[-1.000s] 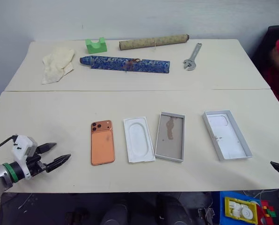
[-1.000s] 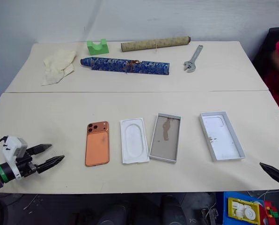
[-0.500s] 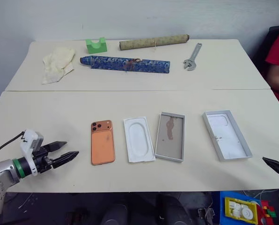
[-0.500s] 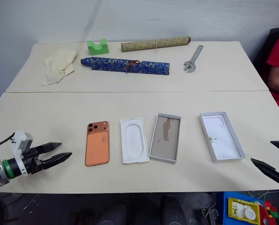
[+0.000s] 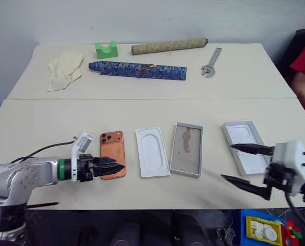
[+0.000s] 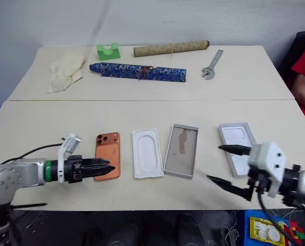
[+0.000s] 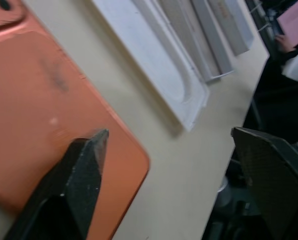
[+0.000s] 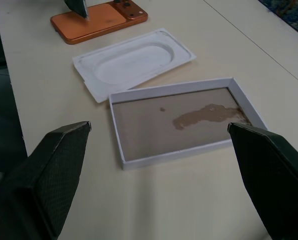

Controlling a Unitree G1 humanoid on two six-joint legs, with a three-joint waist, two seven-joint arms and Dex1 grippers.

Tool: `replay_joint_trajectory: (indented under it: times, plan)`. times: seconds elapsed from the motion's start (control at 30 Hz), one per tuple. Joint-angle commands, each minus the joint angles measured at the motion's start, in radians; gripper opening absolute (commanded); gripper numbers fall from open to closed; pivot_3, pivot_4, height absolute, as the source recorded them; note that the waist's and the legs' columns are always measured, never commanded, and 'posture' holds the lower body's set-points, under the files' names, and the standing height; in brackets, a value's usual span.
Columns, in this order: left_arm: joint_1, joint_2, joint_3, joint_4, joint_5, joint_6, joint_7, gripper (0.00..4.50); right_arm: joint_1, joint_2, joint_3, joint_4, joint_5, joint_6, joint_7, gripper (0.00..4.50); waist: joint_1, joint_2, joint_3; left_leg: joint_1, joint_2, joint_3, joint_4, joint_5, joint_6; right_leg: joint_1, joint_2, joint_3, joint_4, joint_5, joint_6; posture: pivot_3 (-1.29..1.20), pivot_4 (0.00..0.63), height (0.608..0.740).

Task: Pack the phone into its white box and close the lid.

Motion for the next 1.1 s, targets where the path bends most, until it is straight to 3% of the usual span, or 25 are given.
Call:
replay_joint_trajectory:
  times: [0.03, 0.37, 0.6, 0.7, 1.0, 1.1]
  plan:
    - [-0.089, -0.065, -0.04, 0.051, -0.019, 0.152, 0.065, 3.34, -0.049, 0.007, 0.079, -0.063, -0.008, 0.003, -0.051, 4.5, 0.0, 0.0, 0.0, 0.0, 0.0, 0.0, 0.0, 0.0, 0.0, 0.0, 0.0, 0.0, 0.0, 0.0, 0.0, 0.0, 0.15, 0.74]
    - [-0.207, -0.209, -0.137, 0.167, 0.056, 0.186, 0.214, 3.34, -0.058, 0.021, 0.155, -0.107, -0.019, 0.007, -0.117, 4.5, 0.003, -0.002, -0.001, 0.0, 0.0, -0.001, 0.006, 0.001, -0.002, 0.001, 0.0, -0.001, 0.0, 0.0, 0.0, 0.0, 0.15, 0.74]
    - [-0.22, -0.322, -0.115, 0.241, 0.097, 0.19, 0.253, 3.34, -0.05, 0.021, 0.177, -0.118, -0.034, 0.004, -0.136, 4.5, 0.01, -0.001, -0.002, 0.001, -0.001, -0.003, 0.012, 0.001, -0.003, 0.003, 0.0, -0.001, 0.004, 0.0, 0.0, 0.0, 0.15, 0.74]
    - [-0.223, -0.361, -0.094, 0.258, 0.101, 0.187, 0.259, 2.77, -0.047, 0.02, 0.18, -0.12, -0.044, 0.003, -0.138, 4.5, 0.019, -0.001, -0.002, 0.001, -0.003, -0.004, 0.014, 0.002, -0.002, 0.005, -0.001, -0.002, 0.004, 0.001, 0.001, 0.0, 0.15, 0.74]
    - [-0.216, -0.413, -0.037, 0.291, 0.113, 0.19, 0.275, 0.08, -0.022, -0.012, 0.206, -0.12, -0.113, 0.006, -0.131, 4.5, 0.027, 0.003, -0.004, 0.001, -0.003, -0.005, 0.013, 0.002, -0.003, 0.005, -0.001, -0.002, 0.004, 0.001, 0.001, 0.0, 0.15, 0.74]
    - [-0.223, -0.396, -0.01, 0.299, 0.105, 0.19, 0.267, 0.03, -0.031, -0.024, 0.249, -0.104, -0.16, 0.001, -0.131, 4.5, 0.023, 0.004, -0.005, 0.002, -0.003, -0.005, 0.013, 0.003, -0.004, 0.005, -0.001, -0.002, 0.006, 0.001, 0.001, 0.0, 0.15, 0.74]
